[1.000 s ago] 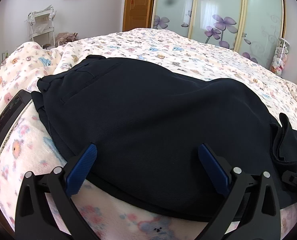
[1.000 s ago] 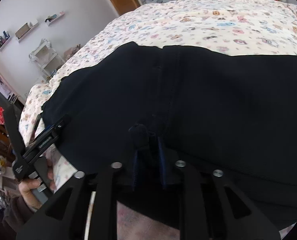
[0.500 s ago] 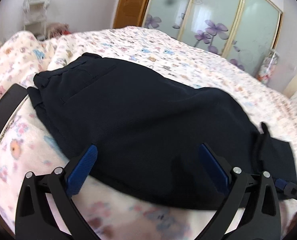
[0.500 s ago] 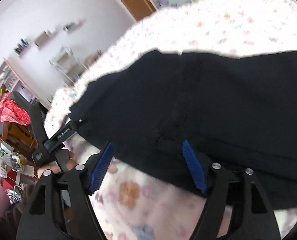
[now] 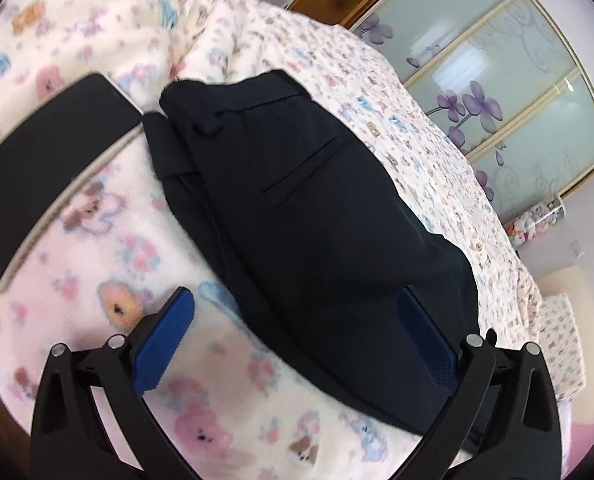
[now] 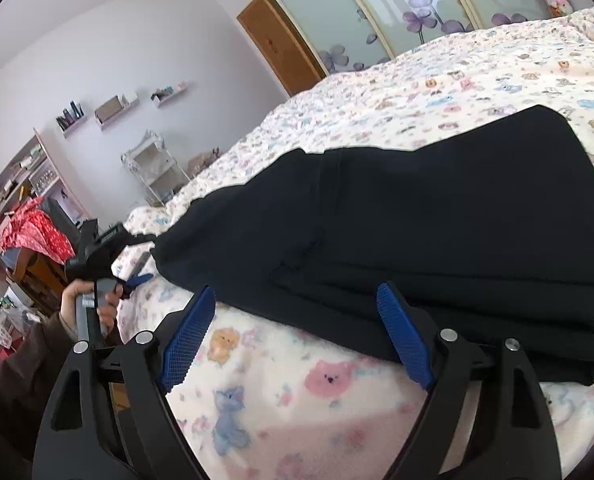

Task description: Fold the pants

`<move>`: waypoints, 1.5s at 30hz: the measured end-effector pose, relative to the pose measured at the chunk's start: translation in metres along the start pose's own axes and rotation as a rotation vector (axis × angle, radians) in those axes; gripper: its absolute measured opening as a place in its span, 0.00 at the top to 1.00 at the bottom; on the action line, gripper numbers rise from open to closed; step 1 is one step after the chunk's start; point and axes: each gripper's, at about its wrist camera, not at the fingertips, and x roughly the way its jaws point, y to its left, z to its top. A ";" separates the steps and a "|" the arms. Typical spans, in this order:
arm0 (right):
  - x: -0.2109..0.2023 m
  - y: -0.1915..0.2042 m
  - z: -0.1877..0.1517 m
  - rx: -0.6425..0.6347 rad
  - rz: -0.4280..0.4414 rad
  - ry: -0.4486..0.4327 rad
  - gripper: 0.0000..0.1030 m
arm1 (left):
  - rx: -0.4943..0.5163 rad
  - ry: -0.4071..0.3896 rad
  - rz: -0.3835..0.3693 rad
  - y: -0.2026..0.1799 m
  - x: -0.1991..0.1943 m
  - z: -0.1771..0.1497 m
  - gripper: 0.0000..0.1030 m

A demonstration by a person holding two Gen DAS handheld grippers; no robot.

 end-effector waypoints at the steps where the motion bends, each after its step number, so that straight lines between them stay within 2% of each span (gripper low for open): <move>1: 0.000 0.003 -0.001 -0.013 -0.001 0.003 0.18 | -0.008 0.005 -0.003 0.001 0.003 0.002 0.02; 7: 0.006 0.015 -0.007 -0.065 -0.008 0.033 0.16 | -0.092 0.027 -0.064 0.001 0.023 0.028 0.03; 11: 0.005 0.015 -0.008 -0.060 -0.006 0.031 0.16 | -0.071 -0.010 -0.104 -0.009 0.018 0.034 0.17; 13: 0.006 0.016 -0.008 -0.053 -0.003 0.027 0.16 | -0.043 -0.005 -0.053 -0.011 0.023 0.035 0.26; 15: 0.006 0.017 -0.008 -0.053 -0.003 0.023 0.16 | -0.055 0.023 0.000 -0.006 0.033 0.034 0.40; 16: 0.006 0.018 -0.009 -0.055 -0.002 0.019 0.16 | -0.068 0.032 0.023 -0.002 0.036 0.035 0.44; 22: 0.005 0.021 -0.008 -0.058 -0.009 0.004 0.16 | -0.089 0.042 0.070 -0.001 0.047 0.036 0.56; 26: 0.000 0.023 -0.006 -0.060 -0.021 -0.021 0.16 | -0.087 0.021 0.117 -0.013 0.046 0.039 0.71; 28: -0.005 0.022 -0.004 -0.055 -0.024 -0.040 0.16 | -0.025 -0.006 0.180 -0.027 0.043 0.041 0.76; 32: -0.021 0.014 0.003 -0.006 -0.032 -0.111 0.16 | 0.253 -0.112 0.370 -0.091 0.033 0.034 0.83; 33: -0.024 0.011 0.005 0.006 -0.038 -0.126 0.16 | 0.288 -0.130 0.384 -0.100 0.030 0.032 0.84; 39: -0.054 -0.009 0.015 0.114 -0.073 -0.261 0.16 | 0.516 -0.244 0.375 -0.181 0.007 0.007 0.86; 45: -0.088 -0.038 0.021 0.246 -0.129 -0.411 0.16 | 0.738 -0.318 0.293 -0.261 -0.002 -0.054 0.86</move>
